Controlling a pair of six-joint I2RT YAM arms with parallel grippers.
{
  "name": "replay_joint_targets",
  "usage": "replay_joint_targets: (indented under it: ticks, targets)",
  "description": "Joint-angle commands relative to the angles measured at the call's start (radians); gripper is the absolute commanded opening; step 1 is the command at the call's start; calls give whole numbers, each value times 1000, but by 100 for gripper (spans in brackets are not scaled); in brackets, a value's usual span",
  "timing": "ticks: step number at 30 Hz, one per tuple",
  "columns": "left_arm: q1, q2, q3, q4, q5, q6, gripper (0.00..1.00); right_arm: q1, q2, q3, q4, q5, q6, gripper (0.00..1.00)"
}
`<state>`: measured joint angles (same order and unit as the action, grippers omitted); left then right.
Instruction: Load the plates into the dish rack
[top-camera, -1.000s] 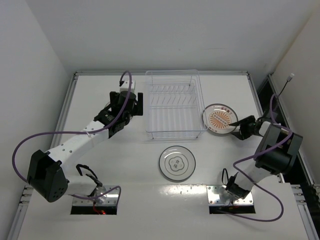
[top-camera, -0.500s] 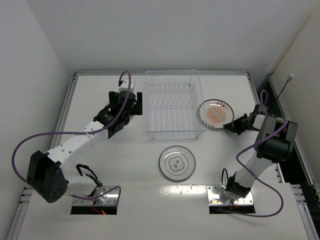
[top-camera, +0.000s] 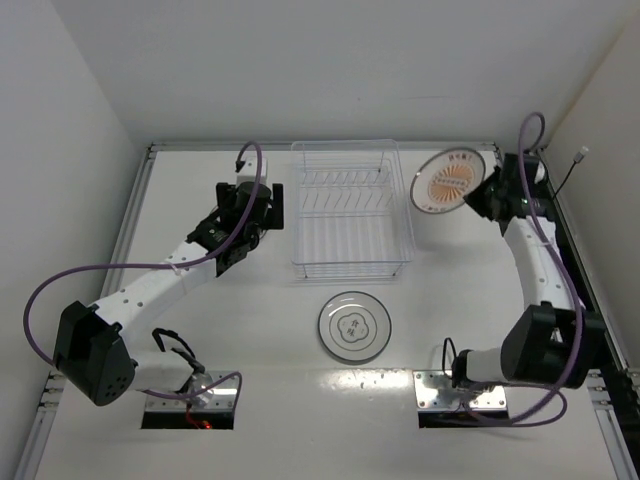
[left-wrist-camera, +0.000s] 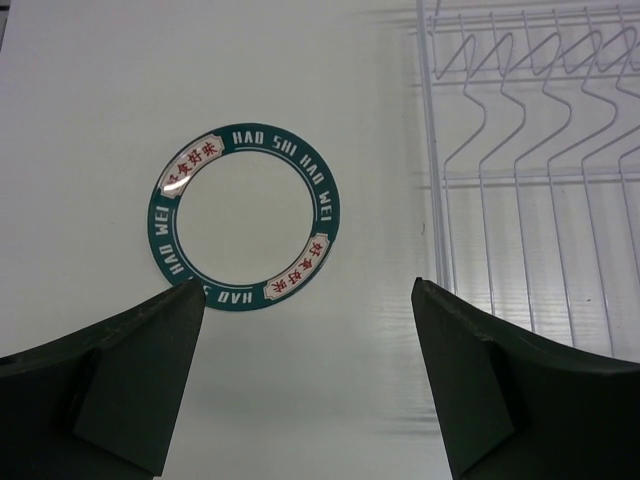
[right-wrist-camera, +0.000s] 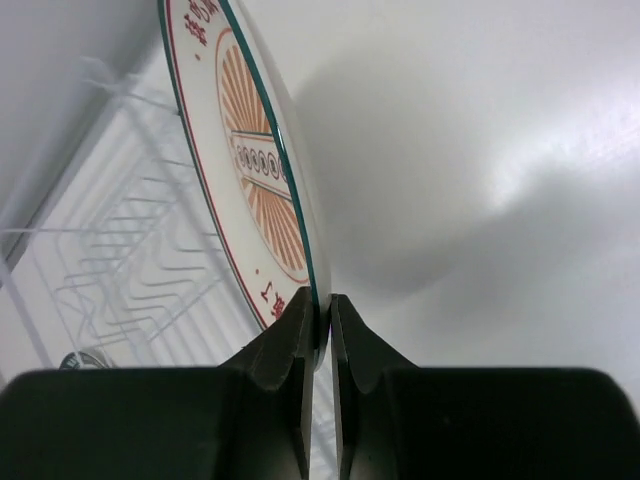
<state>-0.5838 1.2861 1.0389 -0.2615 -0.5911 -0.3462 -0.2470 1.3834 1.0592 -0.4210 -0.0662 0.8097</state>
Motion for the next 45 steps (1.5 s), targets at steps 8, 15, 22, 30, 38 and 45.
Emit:
replay_joint_targets:
  ticks: [8,15,22,30,38,45]
  targets:
    - [-5,4,35,-1,-52,-13,84,415,164,441,-146,568,-199,0]
    - [-5,4,44,-1,-70,-13,85,517,276,536,-193,799,-231,0]
    - [-5,4,44,-10,-70,-13,85,558,368,646,-203,864,-294,0]
    - [-5,4,44,-10,-79,-13,86,630,479,697,-153,898,-400,0]
    - [-5,22,44,-10,-79,-13,89,652,519,687,-134,849,-419,3]
    - [7,85,76,-50,-177,-51,100,652,487,648,-134,776,-438,13]
